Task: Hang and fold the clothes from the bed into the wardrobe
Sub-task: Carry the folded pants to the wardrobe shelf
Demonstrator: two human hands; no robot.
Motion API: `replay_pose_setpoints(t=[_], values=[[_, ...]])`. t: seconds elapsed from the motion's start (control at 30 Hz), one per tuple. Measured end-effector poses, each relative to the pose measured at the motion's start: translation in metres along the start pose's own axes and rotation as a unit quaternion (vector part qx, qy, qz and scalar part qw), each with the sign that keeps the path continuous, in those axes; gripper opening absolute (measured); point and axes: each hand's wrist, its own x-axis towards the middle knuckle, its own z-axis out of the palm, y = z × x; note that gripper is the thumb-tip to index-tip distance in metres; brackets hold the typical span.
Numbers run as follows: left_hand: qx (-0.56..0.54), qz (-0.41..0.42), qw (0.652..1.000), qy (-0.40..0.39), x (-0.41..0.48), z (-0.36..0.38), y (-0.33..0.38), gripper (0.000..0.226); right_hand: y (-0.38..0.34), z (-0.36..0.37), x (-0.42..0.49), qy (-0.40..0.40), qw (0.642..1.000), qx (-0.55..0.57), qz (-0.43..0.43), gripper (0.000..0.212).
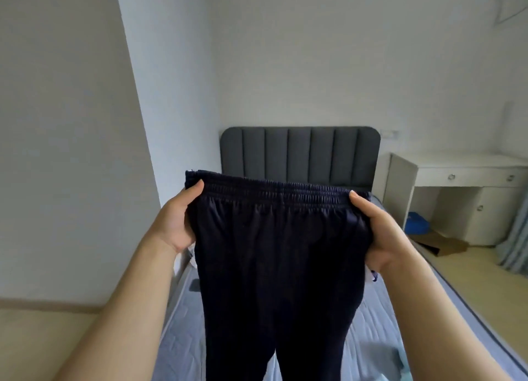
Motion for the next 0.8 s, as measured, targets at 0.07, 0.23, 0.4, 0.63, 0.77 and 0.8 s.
replay_pose_setpoints(t=[0.07, 0.23, 0.4, 0.63, 0.77, 0.8], values=[[-0.018, 0.034, 0.999, -0.002, 0.003, 0.015, 0.032, 0.031, -0.027, 0.02, 0.003, -0.054, 0.998, 0.028, -0.012, 0.034], [-0.068, 0.123, 0.988, -0.058, 0.004, 0.053, 0.111, 0.039, -0.105, 0.077, -0.006, -0.231, 0.971, 0.046, -0.034, 0.025], [-0.023, 0.125, 0.989, -0.07, 0.014, 0.064, 0.154, 0.03, -0.138, 0.109, -0.007, -0.236, 0.957, 0.05, -0.164, 0.013], [0.113, -0.102, 0.975, 0.164, 0.048, 0.036, 0.092, 0.028, -0.081, 0.067, 0.044, 0.015, 0.995, -0.092, 0.016, 0.03], [0.054, -0.059, 0.976, 0.201, 0.045, 0.051, 0.054, 0.012, -0.056, 0.068, 0.059, 0.12, 0.983, -0.12, -0.064, 0.02], [0.043, -0.028, 0.978, 0.203, 0.044, 0.06, 0.047, 0.014, -0.052, 0.072, 0.061, 0.132, 0.977, -0.133, -0.1, 0.02]])
